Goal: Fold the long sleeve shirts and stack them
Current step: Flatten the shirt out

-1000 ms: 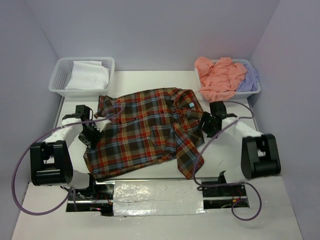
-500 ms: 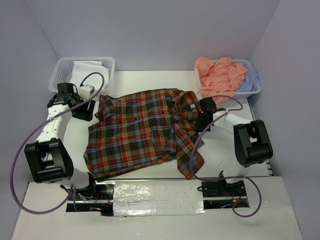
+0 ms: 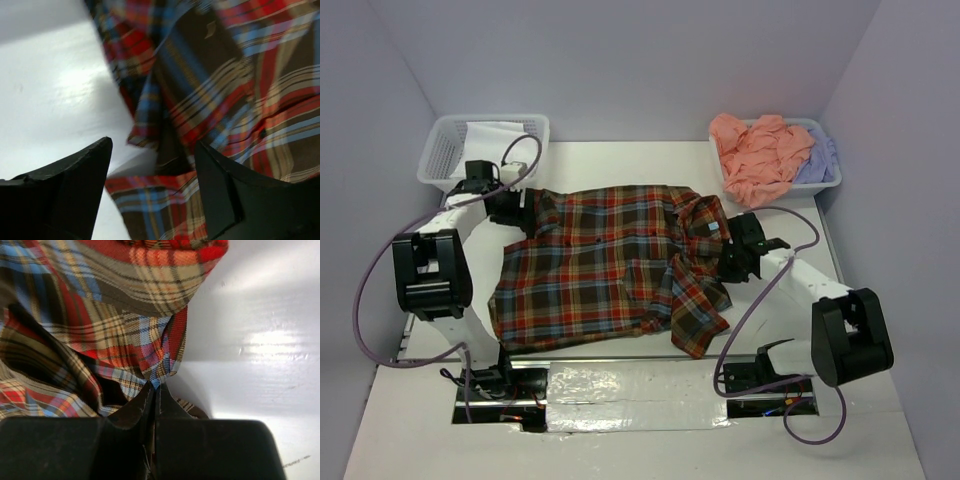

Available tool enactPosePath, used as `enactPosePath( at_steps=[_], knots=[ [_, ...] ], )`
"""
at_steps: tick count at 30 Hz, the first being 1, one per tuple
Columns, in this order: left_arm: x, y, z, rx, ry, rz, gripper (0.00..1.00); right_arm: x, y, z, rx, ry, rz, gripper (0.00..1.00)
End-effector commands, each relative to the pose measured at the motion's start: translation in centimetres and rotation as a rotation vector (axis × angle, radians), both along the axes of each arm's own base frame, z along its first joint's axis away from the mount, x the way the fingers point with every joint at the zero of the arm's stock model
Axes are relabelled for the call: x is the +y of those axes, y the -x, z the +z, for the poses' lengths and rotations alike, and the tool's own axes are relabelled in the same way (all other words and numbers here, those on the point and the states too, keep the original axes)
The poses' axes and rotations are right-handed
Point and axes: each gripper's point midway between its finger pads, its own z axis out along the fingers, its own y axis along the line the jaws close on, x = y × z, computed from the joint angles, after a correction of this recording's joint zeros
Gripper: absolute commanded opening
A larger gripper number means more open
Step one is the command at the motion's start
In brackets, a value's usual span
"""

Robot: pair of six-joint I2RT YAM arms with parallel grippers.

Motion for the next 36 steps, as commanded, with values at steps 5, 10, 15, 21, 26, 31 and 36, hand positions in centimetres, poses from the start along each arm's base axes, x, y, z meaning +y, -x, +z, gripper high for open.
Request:
enactPosePath(
  at_steps=[5,10,15,21,26,31,36],
  knots=[
    [-1.0,-0.9,-2.7,0.000,-0.052,0.005,0.47,-0.4,2.5,-0.2,0.053,0.012,0.000,0.00],
    [0.3,0.8,-3.8,0.028,-0.147,-0.038,0.00,-0.9,3.8,0.1,0.085,0.017,-0.029,0.00],
    [2.9,2.0,-1.5,-0.011,-0.225,-0.022,0.00,-0.4,4.9,0.1,0.112,-0.025,-0.068,0.00],
    [2.1,1.6,2.1,-0.077,-0.298,-0.131,0.04,1.0,6.3,0.4,0.161,-0.066,-0.036,0.00],
    [-4.6,-0.4,4.8,-0.163,-0.378,-0.302,0.41,0.8,5.7,1.4,0.150,-0.043,-0.043,0.45],
    [-6.7,-1.6,3.9,-0.178,-0.458,-0.315,0.59,-0.6,2.8,4.4,0.032,0.035,-0.089,0.70],
    [-6.7,-3.5,1.8,-0.142,-0.530,-0.249,0.80,0.1,-3.4,8.5,-0.179,0.040,-0.082,0.66]
  ],
)
